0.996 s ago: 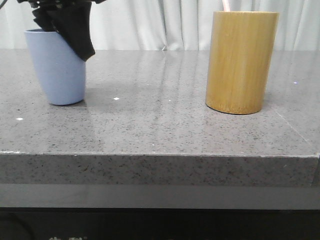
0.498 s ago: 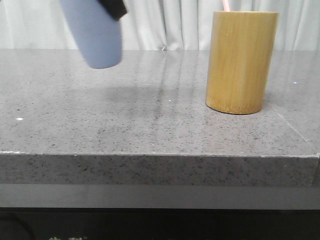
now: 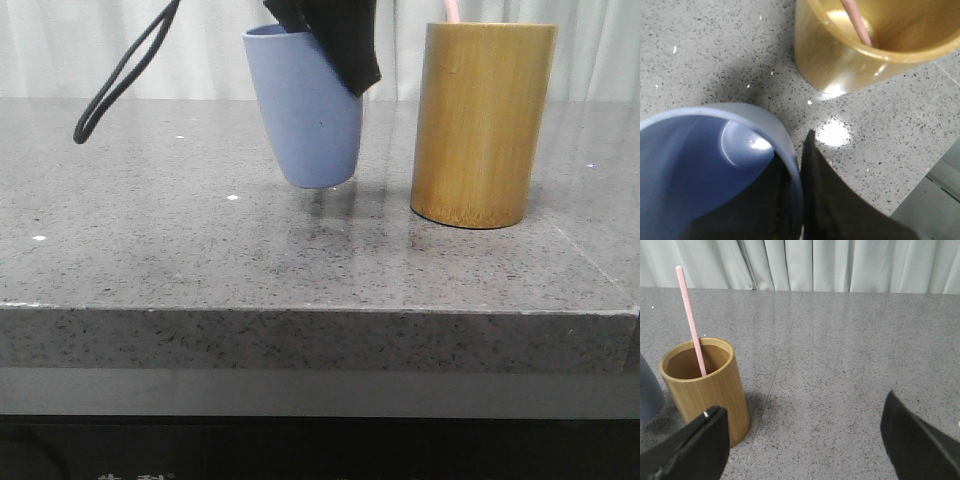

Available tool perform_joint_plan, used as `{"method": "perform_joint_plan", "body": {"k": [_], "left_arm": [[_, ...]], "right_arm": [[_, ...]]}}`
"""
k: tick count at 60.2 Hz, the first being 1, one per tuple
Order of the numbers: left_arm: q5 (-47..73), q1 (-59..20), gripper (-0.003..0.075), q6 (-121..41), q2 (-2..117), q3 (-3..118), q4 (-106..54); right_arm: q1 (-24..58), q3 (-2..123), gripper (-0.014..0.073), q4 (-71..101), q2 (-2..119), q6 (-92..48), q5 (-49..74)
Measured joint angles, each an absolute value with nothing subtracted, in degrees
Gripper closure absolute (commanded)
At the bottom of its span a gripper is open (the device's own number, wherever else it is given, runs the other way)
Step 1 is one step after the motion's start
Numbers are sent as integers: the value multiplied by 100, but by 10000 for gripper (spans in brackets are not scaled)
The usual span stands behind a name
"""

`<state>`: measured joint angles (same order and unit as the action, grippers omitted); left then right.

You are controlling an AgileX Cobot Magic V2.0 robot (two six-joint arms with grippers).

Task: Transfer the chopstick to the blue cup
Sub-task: 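Lift the blue cup with the left gripper and set it beside the bamboo holder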

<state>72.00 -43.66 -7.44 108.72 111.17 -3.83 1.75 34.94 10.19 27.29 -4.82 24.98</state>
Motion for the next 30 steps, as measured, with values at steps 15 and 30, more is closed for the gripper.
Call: {"method": "perform_joint_plan", "body": {"k": [15, 30], "left_arm": [[7200, -4370, 478, -744, 10906, 11131, -395], [7200, -4370, 355, -714, 10915, 11131, -406]], "right_arm": [[175, 3494, -32, 1019, 2729, -482, 2498], [175, 3494, -32, 1019, 2729, -482, 2498]]}}
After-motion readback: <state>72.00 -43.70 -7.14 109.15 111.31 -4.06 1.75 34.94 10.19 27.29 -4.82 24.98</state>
